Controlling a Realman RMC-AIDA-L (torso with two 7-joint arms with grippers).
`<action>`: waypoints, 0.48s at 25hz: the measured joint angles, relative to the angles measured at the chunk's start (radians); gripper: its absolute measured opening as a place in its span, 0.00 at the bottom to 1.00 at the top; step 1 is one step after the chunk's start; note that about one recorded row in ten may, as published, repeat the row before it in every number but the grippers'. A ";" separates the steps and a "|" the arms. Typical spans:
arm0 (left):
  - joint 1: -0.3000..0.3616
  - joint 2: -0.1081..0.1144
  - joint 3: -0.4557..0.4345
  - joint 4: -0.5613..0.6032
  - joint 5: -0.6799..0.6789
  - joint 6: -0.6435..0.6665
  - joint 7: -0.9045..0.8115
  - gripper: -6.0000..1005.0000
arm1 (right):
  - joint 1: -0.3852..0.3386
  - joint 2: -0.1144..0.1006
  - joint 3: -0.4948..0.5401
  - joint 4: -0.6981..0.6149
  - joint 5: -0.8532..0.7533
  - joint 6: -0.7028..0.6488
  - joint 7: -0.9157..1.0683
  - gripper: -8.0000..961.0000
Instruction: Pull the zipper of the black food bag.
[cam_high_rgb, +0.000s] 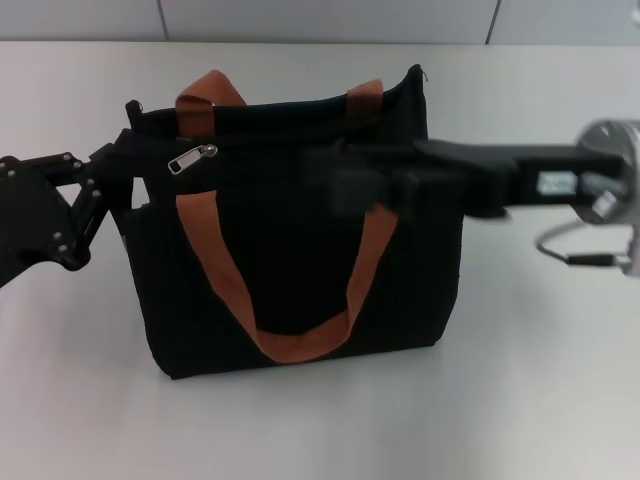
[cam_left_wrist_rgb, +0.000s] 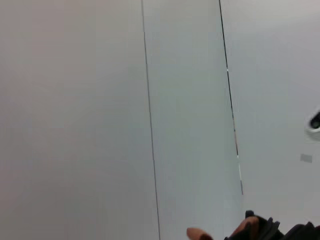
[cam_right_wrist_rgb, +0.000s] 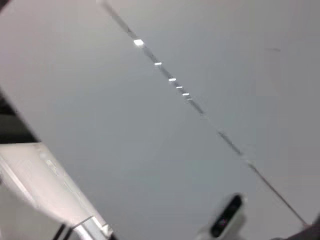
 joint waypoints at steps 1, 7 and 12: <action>0.000 0.000 0.000 0.000 0.000 0.000 0.000 0.02 | 0.000 0.000 0.000 0.000 0.000 0.000 0.000 0.77; 0.003 -0.015 -0.008 0.000 0.000 0.004 0.022 0.02 | 0.061 0.000 -0.019 -0.002 -0.006 0.142 0.204 0.77; -0.001 -0.026 -0.026 0.000 0.000 0.005 0.025 0.02 | 0.117 0.000 -0.111 -0.016 -0.004 0.248 0.362 0.77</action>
